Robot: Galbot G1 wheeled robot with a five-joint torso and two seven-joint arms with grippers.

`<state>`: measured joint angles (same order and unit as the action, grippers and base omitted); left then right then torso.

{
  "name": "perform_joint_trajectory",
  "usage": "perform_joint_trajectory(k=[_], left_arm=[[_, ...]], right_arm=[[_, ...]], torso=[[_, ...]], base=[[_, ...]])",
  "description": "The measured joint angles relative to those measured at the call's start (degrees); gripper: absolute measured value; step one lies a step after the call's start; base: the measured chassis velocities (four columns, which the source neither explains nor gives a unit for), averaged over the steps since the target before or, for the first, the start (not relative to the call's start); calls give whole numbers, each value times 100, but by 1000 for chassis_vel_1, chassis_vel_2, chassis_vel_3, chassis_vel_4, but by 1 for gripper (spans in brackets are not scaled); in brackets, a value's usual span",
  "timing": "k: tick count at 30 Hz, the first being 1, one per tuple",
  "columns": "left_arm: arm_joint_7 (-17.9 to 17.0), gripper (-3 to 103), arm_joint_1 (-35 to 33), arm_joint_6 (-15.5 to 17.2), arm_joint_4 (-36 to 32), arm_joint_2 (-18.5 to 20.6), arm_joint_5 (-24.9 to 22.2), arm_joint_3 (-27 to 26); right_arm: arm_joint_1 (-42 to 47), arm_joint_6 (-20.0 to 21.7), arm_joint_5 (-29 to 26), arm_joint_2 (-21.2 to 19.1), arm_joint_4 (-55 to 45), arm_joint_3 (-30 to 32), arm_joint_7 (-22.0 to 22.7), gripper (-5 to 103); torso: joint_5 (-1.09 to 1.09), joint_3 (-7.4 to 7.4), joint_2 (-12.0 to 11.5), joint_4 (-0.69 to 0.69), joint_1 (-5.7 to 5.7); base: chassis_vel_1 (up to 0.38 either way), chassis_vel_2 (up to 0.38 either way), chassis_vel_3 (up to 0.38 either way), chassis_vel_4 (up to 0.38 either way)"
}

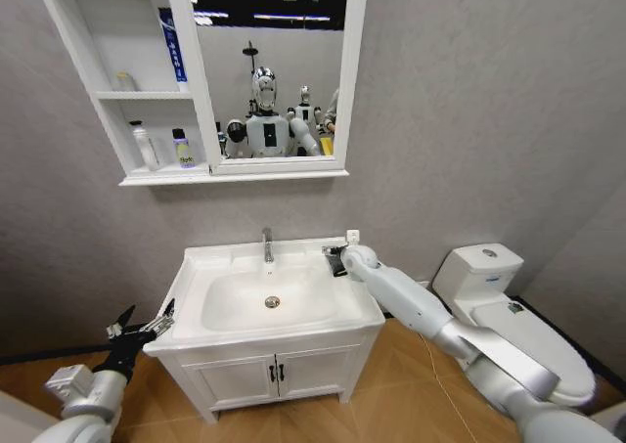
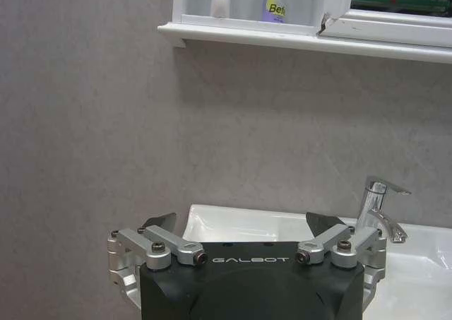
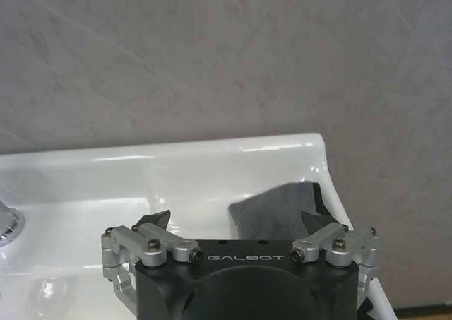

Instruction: Move facial cleanser and shampoo from washbasin to cabinet, then wipe washbasin with towel.

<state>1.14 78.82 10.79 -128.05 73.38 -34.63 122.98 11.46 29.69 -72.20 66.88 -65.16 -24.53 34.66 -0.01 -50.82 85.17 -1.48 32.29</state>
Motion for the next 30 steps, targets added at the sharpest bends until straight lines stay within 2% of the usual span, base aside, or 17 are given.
perform_joint_trajectory(k=[3, 7, 11, 16, 30], left_arm=[[-2, 100, -1, -1, 0, 0, 1, -1], [-1, 100, -1, -1, 0, 0, 1, 0], [-1, 100, -1, -1, 0, 0, 0, 0], [-1, 100, -1, -1, 1, 0, 0, 0], [0, 100, -1, 0, 1, 0, 0, 0]], right_arm=[[-135, 57, -23, -89, 325, -237, -41, 100], [-302, 153, 56, -299, 724, -614, -308, 100], [-352, 184, 60, -324, 837, -669, -458, 100], [-371, 146, 76, -151, 907, -646, -580, 100], [-369, 38, 309, 147, 1297, -657, -761, 100]], torso=[[1, 0, 0, -1, 0], [2, 0, 0, -9, 0], [2, 0, 0, -6, 0], [2, 0, 0, -2, 0], [1, 1, 0, -3, -1]], base=[[0, 0, 0, 0], [0, 0, 0, 0], [0, 0, 0, 0], [0, 0, 0, 0], [0, 0, 0, 0]])
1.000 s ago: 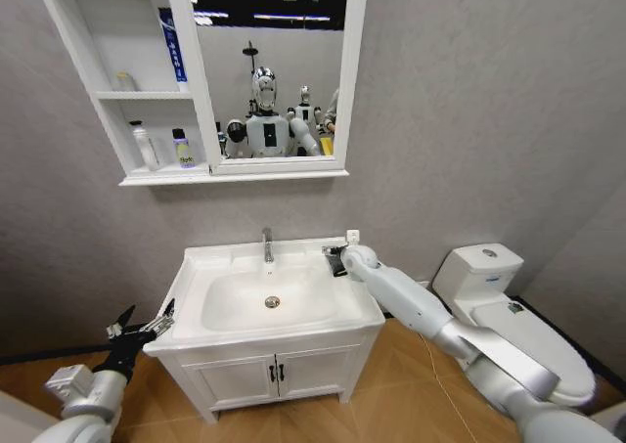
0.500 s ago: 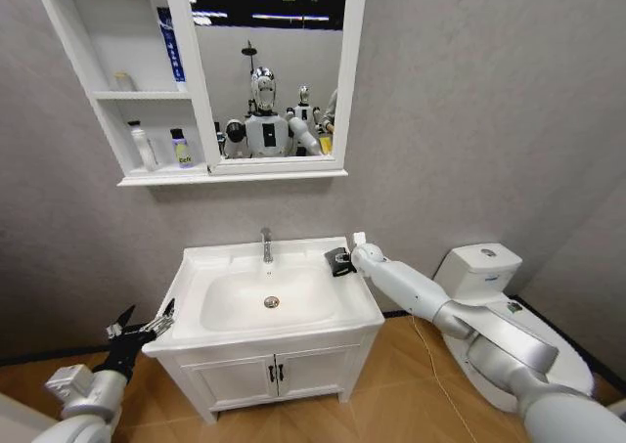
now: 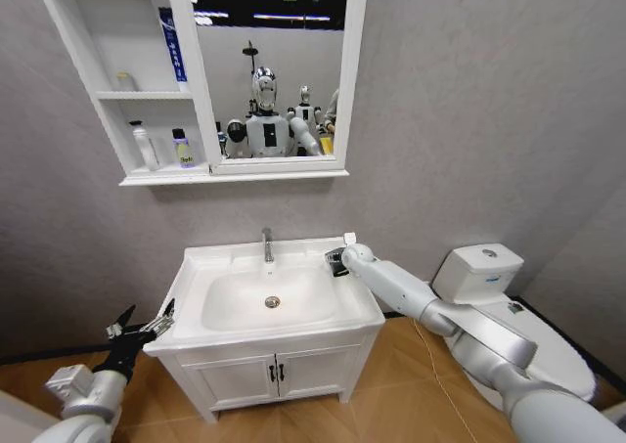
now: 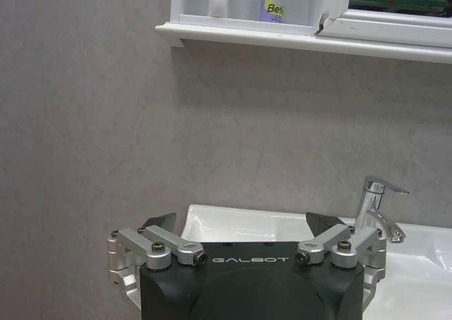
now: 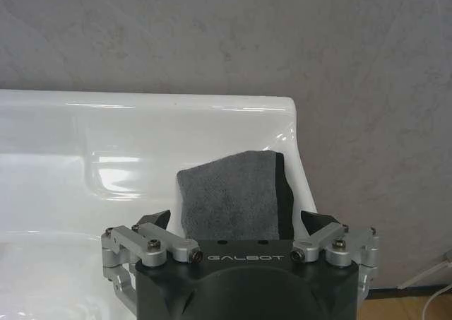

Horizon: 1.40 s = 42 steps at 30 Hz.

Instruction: Move facial cleanser and shampoo from washbasin to cabinet, then wipe washbasin with towel.

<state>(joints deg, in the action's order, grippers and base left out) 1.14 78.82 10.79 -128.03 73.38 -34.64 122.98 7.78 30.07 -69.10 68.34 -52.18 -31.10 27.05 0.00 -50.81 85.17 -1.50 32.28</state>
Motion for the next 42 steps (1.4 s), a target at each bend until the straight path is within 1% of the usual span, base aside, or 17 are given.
perform_joint_trajectory(k=[6, 8, 16, 18, 19, 22, 26, 30, 38, 42], left_arm=[[0, 100, 0, 0, 0, 0, 0, 0], [1, 100, 0, 0, 0, 0, 0, 0], [0, 100, 0, 1, 0, 0, 0, 0], [0, 100, 0, 0, 0, 0, 0, 0], [1, 100, 0, 0, 0, 0, 0, 0], [1, 100, 0, 1, 0, 0, 0, 0], [0, 100, 0, 1, 0, 0, 0, 0], [0, 100, 0, 1, 0, 0, 0, 0], [-1, 100, 0, 0, 0, 0, 0, 0], [0, 100, 0, 1, 0, 0, 0, 0]], right_arm=[[21, -13, 131, 15, 182, -6, -87, 100], [42, -20, 159, 13, 236, 1, -157, 100], [76, -55, 329, 107, 323, 69, -210, 100], [60, -75, 424, 145, 335, 71, -217, 100], [39, -101, 566, 175, 355, 62, -234, 100], [-1, -121, 695, 193, 325, 50, -218, 100], [-35, -121, 669, 197, 287, -3, -201, 100], [-50, -116, 583, 308, 439, -23, -201, 100], [-10, -114, 584, 332, 481, -33, -217, 100], [-5, -49, 577, 337, 505, -29, -253, 100]], torso=[[0, 0, 0, 0, 0], [-1, 1, 0, -1, 0], [0, 0, 0, -5, 0], [0, 0, 0, -3, 0], [3, 0, 0, 0, 0], [1, 0, 0, 2, 0], [1, 0, 0, 0, 0], [1, -1, 0, 1, 1], [0, 0, 0, 0, 0], [0, 0, 0, 0, 0]], base=[[0, 0, 0, 0], [0, 0, 0, 0], [0, 0, 0, 0], [0, 0, 0, 0], [0, 0, 0, 0], [0, 0, 0, 0], [0, 0, 0, 0], [0, 0, 0, 0], [0, 0, 0, 0], [0, 0, 0, 0]])
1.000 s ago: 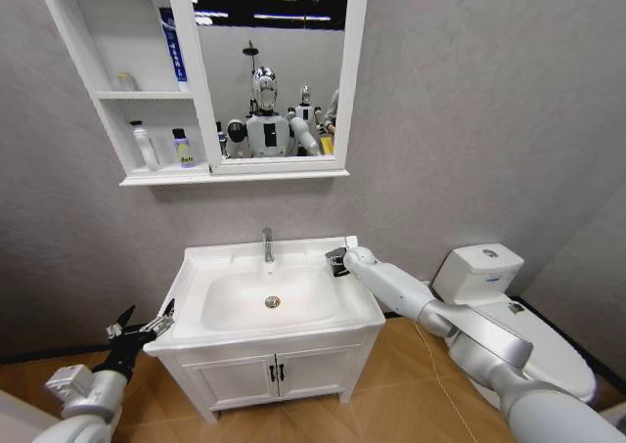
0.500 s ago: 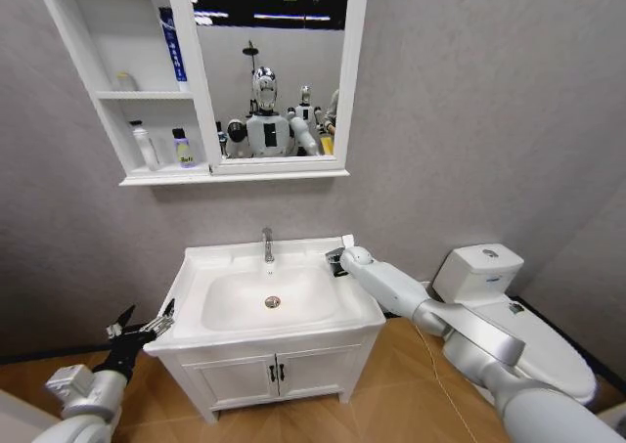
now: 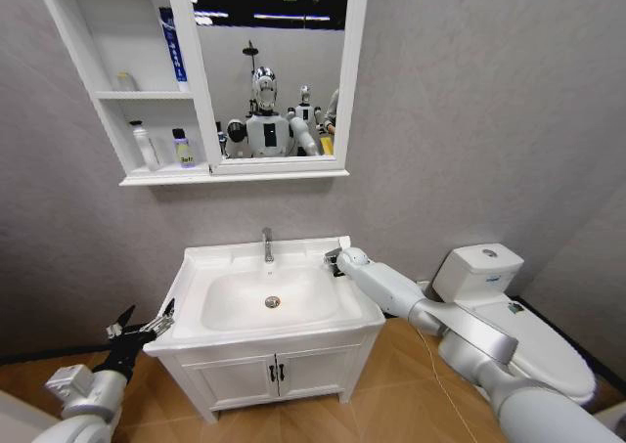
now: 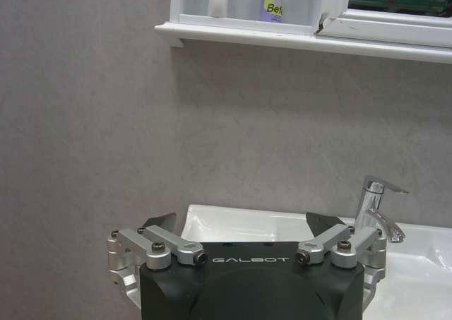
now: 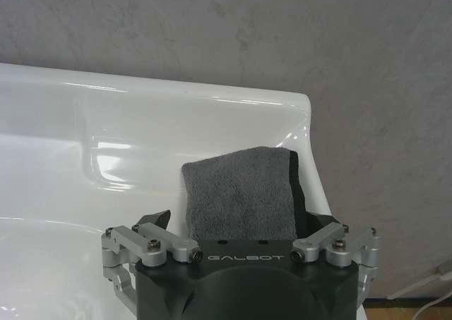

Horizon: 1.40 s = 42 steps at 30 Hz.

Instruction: Move facial cleanser and shampoo from washbasin to cabinet, then wipe washbasin with towel.

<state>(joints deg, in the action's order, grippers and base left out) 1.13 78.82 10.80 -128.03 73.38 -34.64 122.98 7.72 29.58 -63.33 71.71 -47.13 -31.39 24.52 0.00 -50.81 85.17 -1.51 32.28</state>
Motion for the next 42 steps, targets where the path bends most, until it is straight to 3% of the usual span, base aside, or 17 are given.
perform_joint_trajectory(k=[3, 5, 9, 10, 12, 13, 16, 21, 25, 27, 31, 36, 42], left_arm=[[0, 100, 0, 0, 0, 0, 0, 0], [0, 100, 0, 0, 0, 0, 0, 0], [0, 100, 0, 0, 0, 0, 0, 0], [0, 100, 0, 0, 0, 0, 0, 0], [0, 100, 0, 0, 0, 0, 0, 0], [0, 100, 0, 0, 0, 0, 0, 0], [0, 100, 0, 0, 0, 0, 0, 0], [0, 100, 0, 0, 0, 0, 0, 0], [0, 100, 0, 0, 0, 0, 0, 0], [0, 100, 0, 0, 0, 0, 0, 0], [0, 100, 0, 0, 0, 0, 0, 0], [0, 100, 0, 0, 0, 0, 0, 0], [0, 100, 0, 0, 0, 0, 0, 0]], right_arm=[[4, 12, -5, -4, 0, -13, 0, 103], [28, 4, -1, -5, 3, -38, 21, 90], [41, 3, -33, -15, -7, -57, 60, 79], [41, -1, -66, -15, -9, -63, 65, 68], [41, -2, -101, -14, -19, -69, 68, 68], [42, -2, -124, -15, -33, -75, 67, 57], [47, -1, -139, -10, -39, -72, 94, 52], [56, 26, -248, -25, -111, -40, 227, 30], [79, 37, -314, -66, -187, -26, 284, 20], [111, 43, -396, -100, -303, -5, 348, 7], [126, 46, -472, -125, -430, 11, 373, 5], [243, 110, -1004, -286, -1654, 20, 717, 5], [357, 96, -1333, 36, -2503, -250, 1129, 5]], torso=[[0, 0, 0, 0, 0], [0, 0, 0, -1, 0], [0, 0, 0, -1, 0], [0, 0, 0, -1, 0], [0, 0, 0, -1, 0], [0, 0, 0, -1, 0], [0, 0, 0, -1, 0], [0, 0, 0, -1, 0], [0, 0, 0, 0, 0], [0, 0, 0, -1, 0], [0, 0, 0, -2, 0], [0, 0, 0, -3, 0], [-2, 1, 0, 2, 0]], base=[[0, 0, 0, 0], [0, 0, 0, 0], [0, 0, 0, 0], [0, 0, 0, 0], [0, 0, 0, 0], [0, 0, 0, 0], [0, 0, 0, 0], [0, 0, 0, 0], [0, 0, 0, 0], [0, 0, 0, 0], [0, 0, 0, 0], [0, 0, 0, 0], [0, 0, 0, 0]])
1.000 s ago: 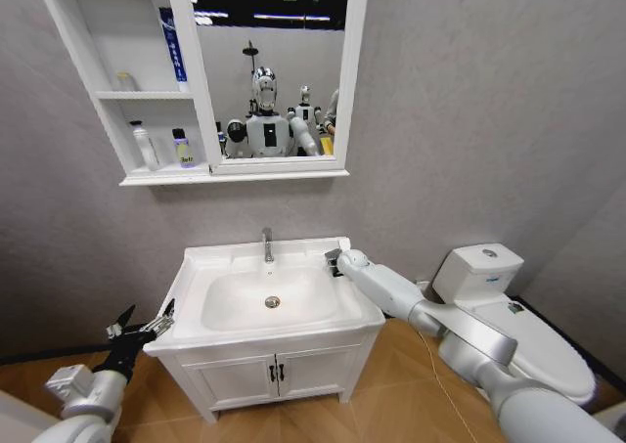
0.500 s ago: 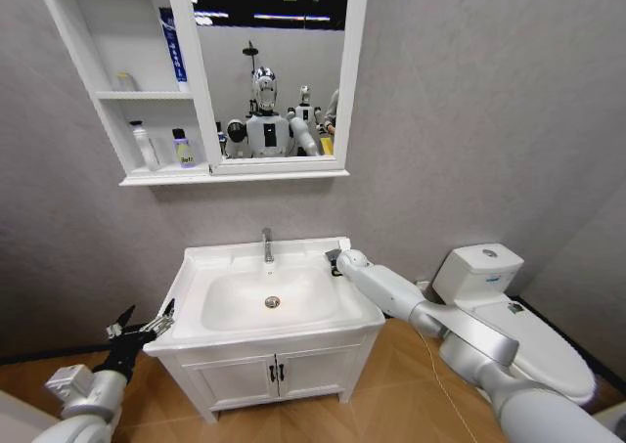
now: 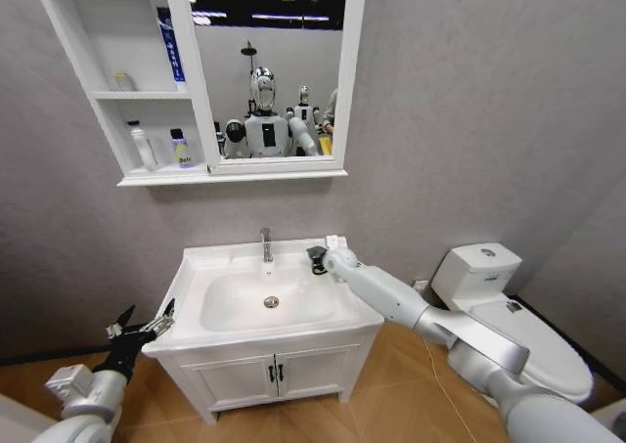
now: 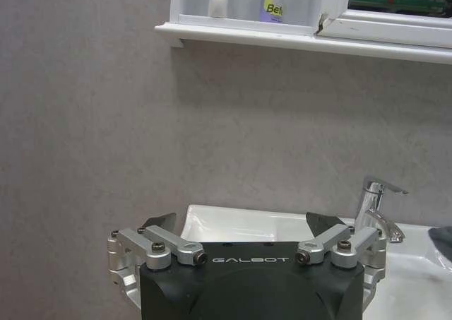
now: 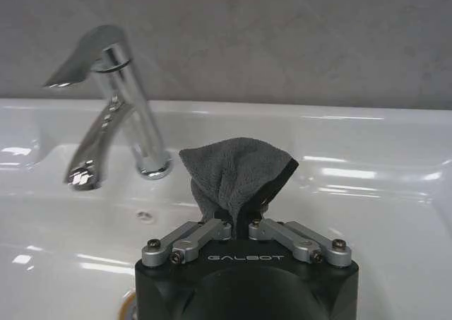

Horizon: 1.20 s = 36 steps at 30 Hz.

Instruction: Move facial cleanser and shampoo from washbasin to cabinet, then wipe washbasin with towel.

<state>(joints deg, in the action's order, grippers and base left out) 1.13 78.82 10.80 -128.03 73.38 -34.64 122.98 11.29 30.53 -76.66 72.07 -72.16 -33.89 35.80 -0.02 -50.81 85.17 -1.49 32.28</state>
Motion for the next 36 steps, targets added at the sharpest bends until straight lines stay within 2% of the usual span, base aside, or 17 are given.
perform_joint_trajectory(k=[6, 8, 9, 12, 16, 21, 36], left_arm=[[0, 100, 0, 0, 0, 0, 0, 0], [0, 100, 0, 0, 0, 0, 0, 0], [0, 100, 0, 0, 0, 0, 0, 0], [0, 100, 0, 0, 0, 0, 0, 0], [0, 100, 0, 0, 0, 0, 0, 0], [0, 100, 0, 0, 0, 0, 0, 0], [0, 100, 0, 0, 0, 0, 0, 0]], right_arm=[[399, -124, 912, 513, 657, -156, 72, 5], [429, -148, 1061, 545, 765, -169, 69, 5], [478, -182, 1321, 558, 907, -197, 29, 5], [575, -190, 1503, 484, 957, -229, -31, 5], [661, -188, 1531, 359, 955, -240, -45, 5], [742, -215, 1298, 191, 856, -397, 43, 5], [828, -282, 1343, 315, 1354, -345, -60, 5]], torso=[[1, -1, 0, -2, 0], [2, -1, 0, -2, 0], [1, -1, 0, -2, 0], [2, -1, 0, -3, 1], [1, 0, 0, -4, 0], [2, 0, 0, -3, 0], [2, 1, 1, -2, -1]], base=[[0, 0, 0, 0], [0, 0, 0, 0], [0, 0, 0, 0], [0, 0, 0, 0], [0, 0, 0, 0], [0, 0, 0, 0], [0, 0, 0, 0]])
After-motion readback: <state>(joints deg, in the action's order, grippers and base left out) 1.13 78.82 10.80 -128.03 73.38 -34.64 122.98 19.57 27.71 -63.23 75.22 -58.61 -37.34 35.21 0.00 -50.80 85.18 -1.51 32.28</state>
